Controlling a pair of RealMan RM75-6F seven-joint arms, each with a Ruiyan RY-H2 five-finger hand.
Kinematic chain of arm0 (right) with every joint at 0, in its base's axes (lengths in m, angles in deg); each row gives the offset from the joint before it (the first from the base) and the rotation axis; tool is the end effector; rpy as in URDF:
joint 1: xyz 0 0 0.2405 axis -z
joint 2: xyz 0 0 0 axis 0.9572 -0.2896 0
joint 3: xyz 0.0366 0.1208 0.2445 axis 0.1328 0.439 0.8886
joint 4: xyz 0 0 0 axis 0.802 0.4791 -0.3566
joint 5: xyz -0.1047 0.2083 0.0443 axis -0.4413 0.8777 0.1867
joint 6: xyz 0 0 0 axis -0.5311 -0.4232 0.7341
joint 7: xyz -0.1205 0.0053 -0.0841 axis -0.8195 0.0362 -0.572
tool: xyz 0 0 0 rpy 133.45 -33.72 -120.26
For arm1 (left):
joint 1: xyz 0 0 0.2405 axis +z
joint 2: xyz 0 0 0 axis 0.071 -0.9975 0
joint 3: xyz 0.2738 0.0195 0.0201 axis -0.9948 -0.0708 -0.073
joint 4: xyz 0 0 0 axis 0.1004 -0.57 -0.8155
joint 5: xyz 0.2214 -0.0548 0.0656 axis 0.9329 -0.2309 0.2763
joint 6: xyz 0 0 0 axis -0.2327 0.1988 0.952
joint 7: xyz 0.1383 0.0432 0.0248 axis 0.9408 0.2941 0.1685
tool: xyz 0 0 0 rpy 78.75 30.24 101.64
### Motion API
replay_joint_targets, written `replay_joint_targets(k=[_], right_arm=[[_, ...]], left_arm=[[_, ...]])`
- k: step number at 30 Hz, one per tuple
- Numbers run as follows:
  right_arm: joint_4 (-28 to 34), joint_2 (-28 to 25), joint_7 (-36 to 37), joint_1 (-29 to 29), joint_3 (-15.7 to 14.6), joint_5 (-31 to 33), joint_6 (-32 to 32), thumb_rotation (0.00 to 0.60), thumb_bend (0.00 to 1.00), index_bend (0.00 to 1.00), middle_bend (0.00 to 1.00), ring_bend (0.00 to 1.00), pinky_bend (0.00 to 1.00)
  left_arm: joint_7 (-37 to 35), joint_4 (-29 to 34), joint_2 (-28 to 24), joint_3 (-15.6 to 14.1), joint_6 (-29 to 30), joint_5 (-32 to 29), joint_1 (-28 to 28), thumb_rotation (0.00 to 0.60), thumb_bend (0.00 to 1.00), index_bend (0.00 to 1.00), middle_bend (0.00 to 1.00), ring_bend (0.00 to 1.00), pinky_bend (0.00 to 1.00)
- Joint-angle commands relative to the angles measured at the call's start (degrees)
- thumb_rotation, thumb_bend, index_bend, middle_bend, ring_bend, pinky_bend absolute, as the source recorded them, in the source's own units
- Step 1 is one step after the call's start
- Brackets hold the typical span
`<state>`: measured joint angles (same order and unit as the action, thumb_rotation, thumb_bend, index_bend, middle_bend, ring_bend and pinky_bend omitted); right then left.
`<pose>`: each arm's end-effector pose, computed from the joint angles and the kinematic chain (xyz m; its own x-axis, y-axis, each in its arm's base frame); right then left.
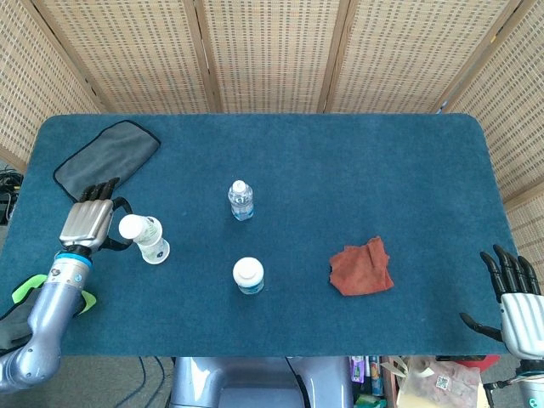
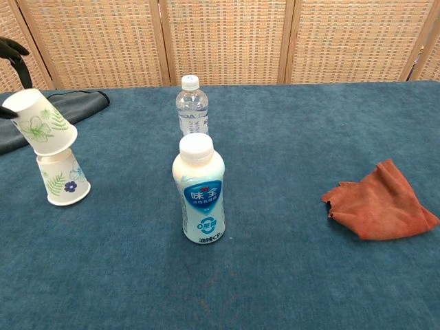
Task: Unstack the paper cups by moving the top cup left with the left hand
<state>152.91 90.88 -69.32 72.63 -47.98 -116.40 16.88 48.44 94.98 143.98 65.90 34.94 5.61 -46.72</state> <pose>-0.3391 -0.1627 0.1547 0.4091 0.0609 0.9104 -0.9122 0.0009 0.4098 -0.1859 0.3429 0.1172 0.4135 0.2956 0.8612 0.8930 0.0530 -0.4469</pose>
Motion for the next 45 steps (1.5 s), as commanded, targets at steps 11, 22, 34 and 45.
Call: replay_joint_targets(k=[11,22,34,45], right_arm=[[0.2,0.0,-0.6,0.1,-0.1,-0.2,0.1,0.6,0.12,0.0,0.0,0.0,0.0],[0.4,0.3,-1.5,0.0,-0.1,-0.1,-0.1,0.6,0.12,0.0,0.0,0.0,0.0],[0.2,0.3,-1.3,-0.1,0.0,0.2,-0.3,0.6,0.12,0.0,0.0,0.0,0.0],[0.2,0.2,-0.9,0.0,0.0,0.2,-0.1,0.6,0.12,0.0,0.0,0.0,0.0]], left_arm=[[-8.5,3.1,-16.0,1.8,-8.3,0.7,2.8,0.6,0.24,0.43,0.0,0.0,0.0],[-12.2,-6.6,-12.0,-3.0,-14.5,5.4,5.1,0.6,0.24,0.43,0.0,0.0,0.0],[-12.4,-16.5,-1.1,-6.6,-14.8,8.2,5.8,0.6,0.24,0.43,0.0,0.0,0.0],[-11.7,-20.0,3.8,-7.7,-15.2,7.2,5.2,0.6,0.24,0.33,0.0,0.0,0.0]])
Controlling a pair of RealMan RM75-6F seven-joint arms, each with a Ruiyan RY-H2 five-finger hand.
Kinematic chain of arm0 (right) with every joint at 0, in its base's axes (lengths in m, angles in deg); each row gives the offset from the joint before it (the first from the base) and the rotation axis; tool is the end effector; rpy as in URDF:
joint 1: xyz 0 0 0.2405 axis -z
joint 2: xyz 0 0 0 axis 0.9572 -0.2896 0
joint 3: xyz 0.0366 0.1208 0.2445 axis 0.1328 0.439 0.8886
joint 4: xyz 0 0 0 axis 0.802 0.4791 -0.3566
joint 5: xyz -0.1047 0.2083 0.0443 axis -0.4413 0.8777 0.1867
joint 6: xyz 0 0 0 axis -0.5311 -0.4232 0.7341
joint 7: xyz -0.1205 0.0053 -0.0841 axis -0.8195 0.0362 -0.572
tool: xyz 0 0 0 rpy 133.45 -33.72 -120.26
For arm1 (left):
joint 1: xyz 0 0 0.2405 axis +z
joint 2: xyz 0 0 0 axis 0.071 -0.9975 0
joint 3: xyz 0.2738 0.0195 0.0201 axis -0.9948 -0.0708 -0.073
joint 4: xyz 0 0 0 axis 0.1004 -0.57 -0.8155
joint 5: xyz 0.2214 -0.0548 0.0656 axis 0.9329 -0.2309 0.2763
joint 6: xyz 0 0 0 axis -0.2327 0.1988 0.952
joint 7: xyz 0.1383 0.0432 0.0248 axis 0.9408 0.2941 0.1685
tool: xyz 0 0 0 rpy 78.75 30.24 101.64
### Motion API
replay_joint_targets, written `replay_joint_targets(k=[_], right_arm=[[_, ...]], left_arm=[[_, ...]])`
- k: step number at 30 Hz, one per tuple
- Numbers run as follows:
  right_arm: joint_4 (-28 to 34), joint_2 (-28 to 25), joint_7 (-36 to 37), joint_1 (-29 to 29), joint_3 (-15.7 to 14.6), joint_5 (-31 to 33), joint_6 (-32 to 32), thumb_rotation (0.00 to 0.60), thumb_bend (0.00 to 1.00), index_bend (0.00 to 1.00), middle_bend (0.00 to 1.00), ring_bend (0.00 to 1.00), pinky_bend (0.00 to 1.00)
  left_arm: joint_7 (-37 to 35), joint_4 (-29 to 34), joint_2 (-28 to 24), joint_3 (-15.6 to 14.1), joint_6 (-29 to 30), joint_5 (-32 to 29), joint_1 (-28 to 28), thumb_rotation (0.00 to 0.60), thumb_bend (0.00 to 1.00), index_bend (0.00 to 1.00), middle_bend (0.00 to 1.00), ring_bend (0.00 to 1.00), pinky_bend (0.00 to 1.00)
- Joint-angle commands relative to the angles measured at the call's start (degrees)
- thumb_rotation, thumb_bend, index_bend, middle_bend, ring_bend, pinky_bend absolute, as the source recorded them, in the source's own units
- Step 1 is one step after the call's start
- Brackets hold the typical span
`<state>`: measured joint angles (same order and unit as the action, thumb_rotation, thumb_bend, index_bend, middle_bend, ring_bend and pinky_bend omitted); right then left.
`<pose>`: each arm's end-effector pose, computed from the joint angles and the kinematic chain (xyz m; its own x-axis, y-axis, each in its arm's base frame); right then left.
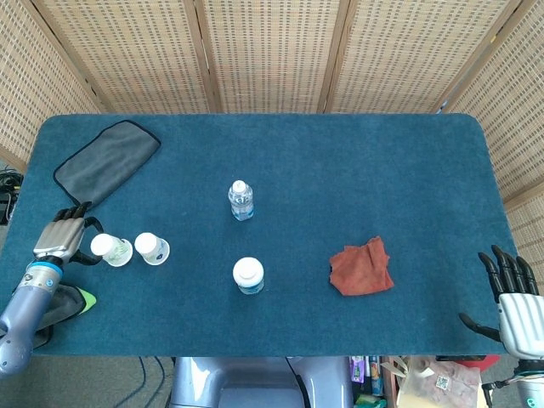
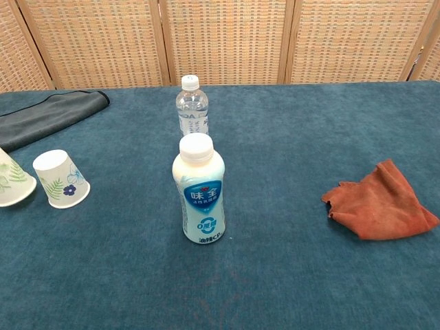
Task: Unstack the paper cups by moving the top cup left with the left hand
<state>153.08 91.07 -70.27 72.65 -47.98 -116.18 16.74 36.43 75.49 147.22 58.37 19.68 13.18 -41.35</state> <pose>-0.3389 -0.1626 0.1532 0.4186 0.0582 0.9063 -0.9080 0.0058 0.4190 -0.3008 0.3416 0.1036 0.4005 0.4445 0.8013 0.8580 0.1251 -0.4982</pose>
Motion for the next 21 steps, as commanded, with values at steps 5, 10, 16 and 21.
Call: replay_joint_targets(k=[5,10,16,21], right_arm=[[0.0,0.0,0.0,0.0,0.0,0.0,0.0,0.6,0.12,0.0,0.0,0.0,0.0],[0.1,0.0,0.1,0.0,0.1,-0.1,0.2,0.6,0.12,0.0,0.0,0.0,0.0],[0.0,0.3,0.0,-0.2,0.3,-0.1,0.0,0.6,0.12,0.0,0.0,0.0,0.0],[-0.1,0.6,-0.7,-0.3,0.2,-0.4,0.1,0.6,0.12,0.0,0.0,0.0,0.0]], left_arm=[[-0.3,-0.7,1.2,0.1,0.9,0.0,0.0,0.6,0.24,0.17,0.0,0.0,0.0],[-5.4,2.4,0.5,1.8,5.0,5.0,2.6,0.6,0.24,0.1,0.0,0.0,0.0],[-15.4,8.3,1.9,-0.5,23.5,29.0,13.7,0.6,0.24,0.0,0.0,0.0,0.0],[-11.4,3.2,9.3,-3.5,38.8,40.0,21.3,0.6,0.24,0.0,0.0,0.0,0.0]])
